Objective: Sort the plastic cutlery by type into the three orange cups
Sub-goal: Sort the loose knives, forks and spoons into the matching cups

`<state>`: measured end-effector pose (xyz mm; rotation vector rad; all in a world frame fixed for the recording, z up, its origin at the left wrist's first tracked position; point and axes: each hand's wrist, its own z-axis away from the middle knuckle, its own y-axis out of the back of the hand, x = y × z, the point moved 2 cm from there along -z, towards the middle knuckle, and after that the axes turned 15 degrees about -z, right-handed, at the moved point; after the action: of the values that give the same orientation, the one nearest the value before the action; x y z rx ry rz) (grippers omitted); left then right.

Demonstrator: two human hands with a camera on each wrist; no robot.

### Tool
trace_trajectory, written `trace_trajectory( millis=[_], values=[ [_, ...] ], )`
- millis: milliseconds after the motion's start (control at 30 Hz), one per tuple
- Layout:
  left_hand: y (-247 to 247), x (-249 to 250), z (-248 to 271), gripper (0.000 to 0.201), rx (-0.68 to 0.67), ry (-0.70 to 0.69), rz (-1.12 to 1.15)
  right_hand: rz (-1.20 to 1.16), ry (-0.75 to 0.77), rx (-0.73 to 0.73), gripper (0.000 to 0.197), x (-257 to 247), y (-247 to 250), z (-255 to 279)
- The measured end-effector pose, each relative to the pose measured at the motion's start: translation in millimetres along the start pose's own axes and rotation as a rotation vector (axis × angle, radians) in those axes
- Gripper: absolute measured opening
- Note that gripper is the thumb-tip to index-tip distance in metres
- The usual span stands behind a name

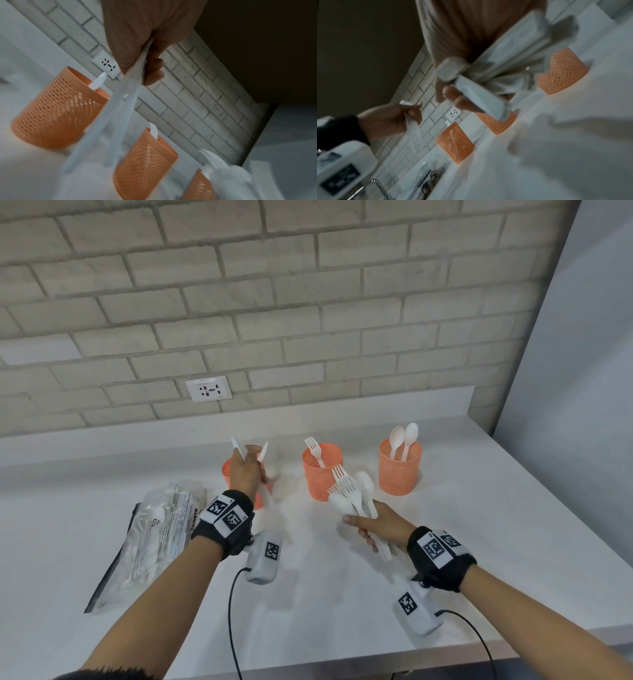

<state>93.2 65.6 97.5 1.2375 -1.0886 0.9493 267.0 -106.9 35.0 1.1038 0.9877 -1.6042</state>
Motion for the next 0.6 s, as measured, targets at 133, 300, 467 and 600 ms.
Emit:
trace_trajectory(
  millis=[133, 300, 467, 600],
  values=[
    [22.6, 15.3, -32.7, 0.016, 0.141, -0.126, -0.089, -0.076, -0.036, -0.04, 0.029, -3.9, 0.6, 0.8],
    [34.8, 29.9, -71.8, 0.032, 0.309, -0.198, -0.073, -0.144, -0.04, -0.02, 0.023, -3.2, 0.8, -0.8],
    [20.7, 18.3, -88.2, 0.048, 0.28, -0.234, -0.155, -0.127, -0.051, -0.02, 0.011, -4.5, 0.0, 0.9],
    [10.5, -5.5, -97.4, 0.039, 0.247, -0.192, -0.223, -0.174, -0.061, -0.013, 0.015, -3.6, 0.9, -0.4]
  ],
)
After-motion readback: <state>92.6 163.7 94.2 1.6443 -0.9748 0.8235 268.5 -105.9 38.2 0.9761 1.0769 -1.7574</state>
